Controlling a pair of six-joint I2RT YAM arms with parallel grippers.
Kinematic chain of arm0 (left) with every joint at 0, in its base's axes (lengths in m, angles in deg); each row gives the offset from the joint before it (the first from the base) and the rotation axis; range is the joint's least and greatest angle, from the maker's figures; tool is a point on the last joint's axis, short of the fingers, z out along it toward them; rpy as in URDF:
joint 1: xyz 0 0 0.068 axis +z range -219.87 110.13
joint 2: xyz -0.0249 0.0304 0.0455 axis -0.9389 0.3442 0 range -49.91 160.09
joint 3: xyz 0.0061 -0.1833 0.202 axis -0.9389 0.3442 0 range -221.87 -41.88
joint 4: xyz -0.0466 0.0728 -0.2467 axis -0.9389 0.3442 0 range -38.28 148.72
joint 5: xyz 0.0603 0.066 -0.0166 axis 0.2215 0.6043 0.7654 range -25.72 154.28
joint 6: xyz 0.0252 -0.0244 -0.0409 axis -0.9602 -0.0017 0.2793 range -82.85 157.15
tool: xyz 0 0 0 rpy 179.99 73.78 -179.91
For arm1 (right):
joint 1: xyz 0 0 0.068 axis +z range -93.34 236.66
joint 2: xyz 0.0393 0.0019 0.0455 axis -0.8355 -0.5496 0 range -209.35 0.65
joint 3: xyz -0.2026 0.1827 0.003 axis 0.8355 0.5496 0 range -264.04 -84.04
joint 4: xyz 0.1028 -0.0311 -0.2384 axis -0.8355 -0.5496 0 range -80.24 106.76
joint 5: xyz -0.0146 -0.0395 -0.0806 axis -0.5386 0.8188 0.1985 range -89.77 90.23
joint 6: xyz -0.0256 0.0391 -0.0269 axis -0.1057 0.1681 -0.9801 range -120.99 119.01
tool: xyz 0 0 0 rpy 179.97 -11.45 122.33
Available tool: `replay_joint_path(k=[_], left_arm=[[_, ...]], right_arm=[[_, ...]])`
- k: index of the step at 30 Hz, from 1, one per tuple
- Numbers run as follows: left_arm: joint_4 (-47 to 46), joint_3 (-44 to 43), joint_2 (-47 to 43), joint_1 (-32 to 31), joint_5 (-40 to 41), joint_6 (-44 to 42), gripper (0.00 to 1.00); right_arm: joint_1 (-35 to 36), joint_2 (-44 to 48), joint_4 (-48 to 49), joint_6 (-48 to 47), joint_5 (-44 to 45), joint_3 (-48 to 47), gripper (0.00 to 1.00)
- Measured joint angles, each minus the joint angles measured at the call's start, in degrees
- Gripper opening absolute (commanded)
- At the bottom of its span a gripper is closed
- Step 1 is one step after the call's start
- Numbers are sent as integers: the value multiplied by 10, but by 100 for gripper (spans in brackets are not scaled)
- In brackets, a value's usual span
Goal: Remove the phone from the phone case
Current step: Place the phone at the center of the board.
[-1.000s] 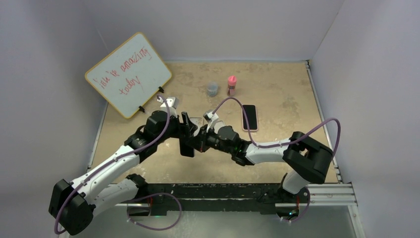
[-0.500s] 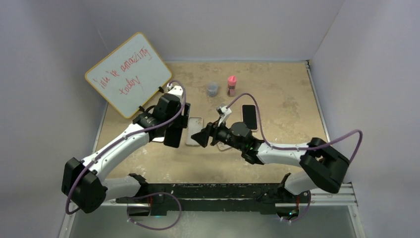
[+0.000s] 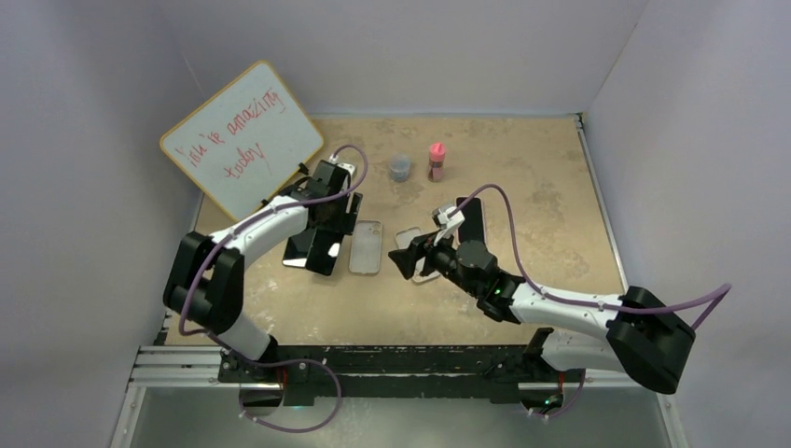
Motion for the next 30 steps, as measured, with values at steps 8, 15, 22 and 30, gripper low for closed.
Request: replay_joint_path(k=[8,15,22,30], left_arm=[[-36,-43,94,24,-42,-1,46],[-38,-53,141,31,-46,3,57],[-36,-59,145,31,-47,9,67],[-36,-60,148,32,-42,21,71]], right_arm=[[0,33,-2,-38,48,35,79],[0,44,8,-51,67,42,79],[0,44,10,-53,67,47,79],[0,40,12,-54,66,47,79]])
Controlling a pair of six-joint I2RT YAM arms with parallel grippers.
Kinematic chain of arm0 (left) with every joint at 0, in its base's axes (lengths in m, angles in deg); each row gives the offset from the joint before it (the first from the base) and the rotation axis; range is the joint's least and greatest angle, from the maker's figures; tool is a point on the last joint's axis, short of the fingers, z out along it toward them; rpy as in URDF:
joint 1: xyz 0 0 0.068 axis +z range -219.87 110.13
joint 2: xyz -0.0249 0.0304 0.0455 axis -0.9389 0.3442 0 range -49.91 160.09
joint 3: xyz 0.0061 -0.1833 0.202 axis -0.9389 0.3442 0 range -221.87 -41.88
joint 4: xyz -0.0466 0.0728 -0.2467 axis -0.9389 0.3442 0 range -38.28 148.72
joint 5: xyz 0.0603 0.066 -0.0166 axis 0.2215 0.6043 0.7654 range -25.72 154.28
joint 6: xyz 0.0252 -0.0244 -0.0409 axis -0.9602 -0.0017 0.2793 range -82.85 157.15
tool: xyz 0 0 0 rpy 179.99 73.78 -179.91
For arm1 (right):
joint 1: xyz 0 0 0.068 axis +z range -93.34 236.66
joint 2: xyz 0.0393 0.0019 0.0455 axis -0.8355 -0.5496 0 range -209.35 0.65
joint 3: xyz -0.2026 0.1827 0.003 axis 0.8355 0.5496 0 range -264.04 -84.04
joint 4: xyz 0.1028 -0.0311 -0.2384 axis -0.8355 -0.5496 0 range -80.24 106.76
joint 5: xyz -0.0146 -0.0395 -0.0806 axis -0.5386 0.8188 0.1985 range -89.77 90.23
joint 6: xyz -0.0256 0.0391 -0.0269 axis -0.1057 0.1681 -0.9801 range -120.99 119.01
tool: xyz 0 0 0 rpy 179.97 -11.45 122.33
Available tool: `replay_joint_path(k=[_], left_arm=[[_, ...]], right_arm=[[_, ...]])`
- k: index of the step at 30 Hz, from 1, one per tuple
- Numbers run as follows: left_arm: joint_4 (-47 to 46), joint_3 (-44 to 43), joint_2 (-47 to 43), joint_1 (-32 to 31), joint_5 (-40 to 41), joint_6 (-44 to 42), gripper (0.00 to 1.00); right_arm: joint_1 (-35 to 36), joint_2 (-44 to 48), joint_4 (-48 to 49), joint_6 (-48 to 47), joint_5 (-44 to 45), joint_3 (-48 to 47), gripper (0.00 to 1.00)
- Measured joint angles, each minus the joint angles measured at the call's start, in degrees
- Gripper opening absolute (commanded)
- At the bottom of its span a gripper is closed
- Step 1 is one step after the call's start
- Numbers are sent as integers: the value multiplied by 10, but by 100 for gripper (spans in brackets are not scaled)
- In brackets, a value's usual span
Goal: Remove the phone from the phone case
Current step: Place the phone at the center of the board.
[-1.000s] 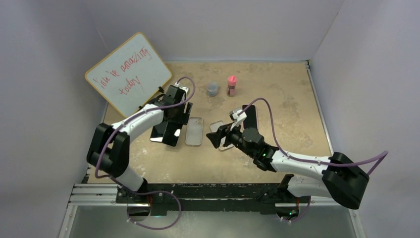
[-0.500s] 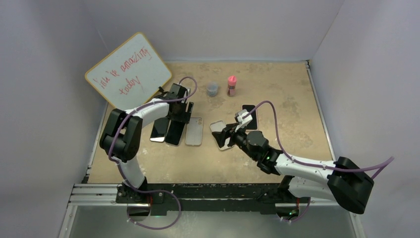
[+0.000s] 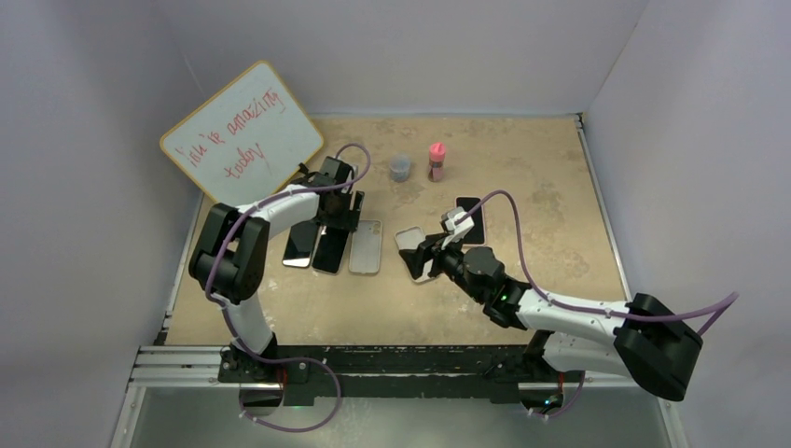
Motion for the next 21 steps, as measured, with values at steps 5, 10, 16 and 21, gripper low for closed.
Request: replay_joint_path(k=[5,10,16,21], left_arm=[[2,-5,6,2,2,7,73],[0,-9,12,4,15,12,76],[1,-9,11,4,27,14,88],[3,-11,11,5,35,13,92]], right_arm=[[0,-10,3,0,-3,0,79],[0,-17,2,-2,-5,0,79],[0,-23,2,-4,-5,0,79],[0,-24,2,-7,-6,0,79]])
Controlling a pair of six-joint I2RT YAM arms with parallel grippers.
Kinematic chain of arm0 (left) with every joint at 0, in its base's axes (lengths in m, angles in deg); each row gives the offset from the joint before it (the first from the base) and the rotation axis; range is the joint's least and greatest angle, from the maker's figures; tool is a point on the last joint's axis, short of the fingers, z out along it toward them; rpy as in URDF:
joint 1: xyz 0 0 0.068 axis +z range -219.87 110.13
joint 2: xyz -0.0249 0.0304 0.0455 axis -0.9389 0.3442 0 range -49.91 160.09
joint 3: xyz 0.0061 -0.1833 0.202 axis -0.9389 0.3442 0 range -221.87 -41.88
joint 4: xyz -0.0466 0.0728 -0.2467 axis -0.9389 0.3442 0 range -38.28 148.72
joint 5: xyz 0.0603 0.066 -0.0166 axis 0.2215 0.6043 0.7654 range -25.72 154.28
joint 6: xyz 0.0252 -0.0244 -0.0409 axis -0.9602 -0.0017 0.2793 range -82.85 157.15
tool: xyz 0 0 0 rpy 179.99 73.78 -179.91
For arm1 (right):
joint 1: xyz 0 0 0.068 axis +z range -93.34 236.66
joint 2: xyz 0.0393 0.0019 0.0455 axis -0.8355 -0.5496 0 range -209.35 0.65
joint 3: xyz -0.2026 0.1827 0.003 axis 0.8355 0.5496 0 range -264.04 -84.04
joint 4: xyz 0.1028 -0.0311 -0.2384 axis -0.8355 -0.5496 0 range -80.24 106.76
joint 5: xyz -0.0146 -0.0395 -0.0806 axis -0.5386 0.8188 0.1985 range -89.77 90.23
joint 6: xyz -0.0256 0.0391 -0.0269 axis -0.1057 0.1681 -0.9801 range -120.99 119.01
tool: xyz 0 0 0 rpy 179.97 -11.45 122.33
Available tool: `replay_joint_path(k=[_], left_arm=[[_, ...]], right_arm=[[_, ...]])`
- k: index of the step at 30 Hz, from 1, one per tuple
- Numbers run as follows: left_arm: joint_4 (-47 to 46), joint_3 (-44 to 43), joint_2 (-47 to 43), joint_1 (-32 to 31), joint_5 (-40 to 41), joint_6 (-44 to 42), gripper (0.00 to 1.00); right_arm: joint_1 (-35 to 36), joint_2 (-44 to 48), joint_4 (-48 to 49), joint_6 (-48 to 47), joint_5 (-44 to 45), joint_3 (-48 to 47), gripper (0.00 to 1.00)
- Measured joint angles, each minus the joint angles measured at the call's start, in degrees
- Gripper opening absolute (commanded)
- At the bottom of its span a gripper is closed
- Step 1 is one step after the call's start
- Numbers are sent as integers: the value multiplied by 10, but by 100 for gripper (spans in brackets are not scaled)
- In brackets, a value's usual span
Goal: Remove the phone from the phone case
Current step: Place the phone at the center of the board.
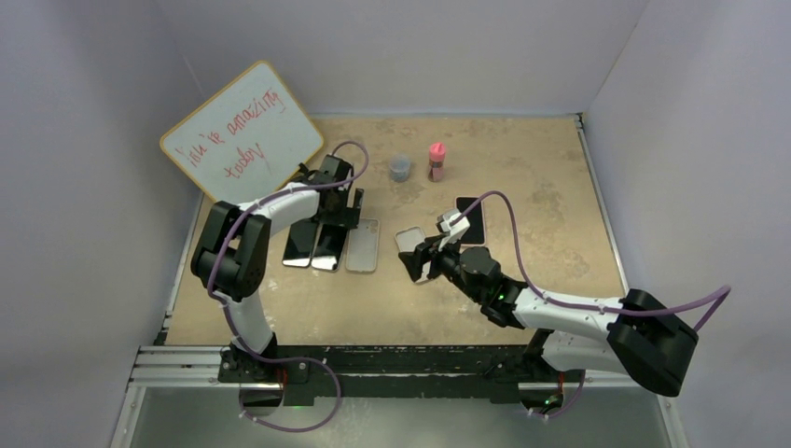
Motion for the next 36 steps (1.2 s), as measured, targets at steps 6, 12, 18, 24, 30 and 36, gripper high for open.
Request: replay_joint_path(k=[6,12,18,24,30,36], left_arm=[[10,-5,-4,4,10,3,94],[27,-4,-68,6,-7,15,93],[-6,42,-148,-2,-72,45,88],[-20,93,-151,-62,-110,81,80],[-54,133,-153,-87,-150,111,83],[-85,176,-181,-87,-181,123,85]], right_arm=[[0,-7,-2,-4,-1,-1,79],[0,-9,-11,-10,-3,-4,79],[0,-29,-43,-13,-2,-28,78],[-2,-43,-109,-5,1,-63,73],[-34,-97,-201,15,0,-115,64],[-73,-166,-285,27,-14,-164,56]])
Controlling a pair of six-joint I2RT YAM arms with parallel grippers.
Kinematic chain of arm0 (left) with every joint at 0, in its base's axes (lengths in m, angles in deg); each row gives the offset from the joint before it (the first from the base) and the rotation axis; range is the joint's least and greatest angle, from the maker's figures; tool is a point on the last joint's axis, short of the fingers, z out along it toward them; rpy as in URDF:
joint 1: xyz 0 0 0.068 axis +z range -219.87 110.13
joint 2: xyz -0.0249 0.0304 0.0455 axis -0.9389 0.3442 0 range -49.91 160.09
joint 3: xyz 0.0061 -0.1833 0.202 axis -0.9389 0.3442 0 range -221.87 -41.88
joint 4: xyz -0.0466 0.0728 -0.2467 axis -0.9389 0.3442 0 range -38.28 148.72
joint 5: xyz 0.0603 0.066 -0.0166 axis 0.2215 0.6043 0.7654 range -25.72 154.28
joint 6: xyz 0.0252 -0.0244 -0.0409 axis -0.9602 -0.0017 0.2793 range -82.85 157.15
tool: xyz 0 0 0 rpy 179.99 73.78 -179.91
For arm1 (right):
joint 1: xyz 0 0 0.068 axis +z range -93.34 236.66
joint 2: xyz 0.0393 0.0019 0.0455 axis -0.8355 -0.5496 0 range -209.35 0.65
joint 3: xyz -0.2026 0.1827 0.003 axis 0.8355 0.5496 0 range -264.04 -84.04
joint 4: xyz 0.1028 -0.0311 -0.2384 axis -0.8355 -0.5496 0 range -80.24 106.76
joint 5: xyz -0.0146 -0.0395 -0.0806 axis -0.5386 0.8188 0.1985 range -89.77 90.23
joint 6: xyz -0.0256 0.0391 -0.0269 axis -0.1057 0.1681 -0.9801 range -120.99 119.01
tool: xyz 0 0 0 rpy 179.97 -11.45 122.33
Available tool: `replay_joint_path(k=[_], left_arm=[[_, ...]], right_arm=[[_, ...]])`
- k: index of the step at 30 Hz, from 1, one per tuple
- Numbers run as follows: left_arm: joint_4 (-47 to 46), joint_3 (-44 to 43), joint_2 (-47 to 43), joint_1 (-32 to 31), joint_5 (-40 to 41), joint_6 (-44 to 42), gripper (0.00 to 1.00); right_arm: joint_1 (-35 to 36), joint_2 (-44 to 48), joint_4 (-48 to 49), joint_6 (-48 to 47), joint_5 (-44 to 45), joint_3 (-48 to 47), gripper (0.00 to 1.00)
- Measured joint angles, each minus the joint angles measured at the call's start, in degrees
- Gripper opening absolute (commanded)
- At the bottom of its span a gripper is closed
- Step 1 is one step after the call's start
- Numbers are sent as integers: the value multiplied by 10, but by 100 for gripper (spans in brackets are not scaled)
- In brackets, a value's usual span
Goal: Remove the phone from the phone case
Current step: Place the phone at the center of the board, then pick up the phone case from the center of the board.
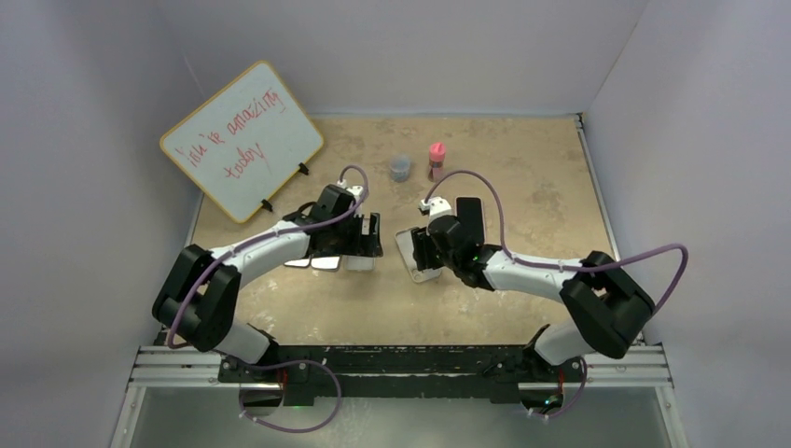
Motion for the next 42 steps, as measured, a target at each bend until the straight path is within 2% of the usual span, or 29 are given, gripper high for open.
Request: replay_joint_path(k=[3,6,12,14,17,18,26,31,36,42], left_arm=[[-13,15,-21,-1,-13,3,85],[-16,22,-42,-1,-17,4,85],[-15,22,-75,-1,-24,-10,86],[-7,19,-76,-1,-26,-21,86],[24,-2,-73,-1,-28,-47,87],[37,-16,-71,-1,-30,-61,87],[96,-150,-14,-1,-40,-200,87],[119,-218,66,-1,-59,-234,86],[125,-217,103,9,-112,-223,84],[74,-161,94,71,-214,-171,81]], right_arm=[[-11,-27,-33,0,-2,-20,52],[-24,-61,-64,-5,-6,-56,43],[-57,-111,-87,-20,-18,-101,31],[-66,-124,-94,-27,-28,-110,22],[-70,-135,-106,-46,-42,-126,3],[-71,-138,-110,-56,-48,-132,0],[-74,-138,-123,-151,-92,-142,0],[-73,-95,-108,-208,-131,-107,0],[-73,-28,-78,-242,-162,-62,0],[-73,41,-25,-266,-198,-15,0]])
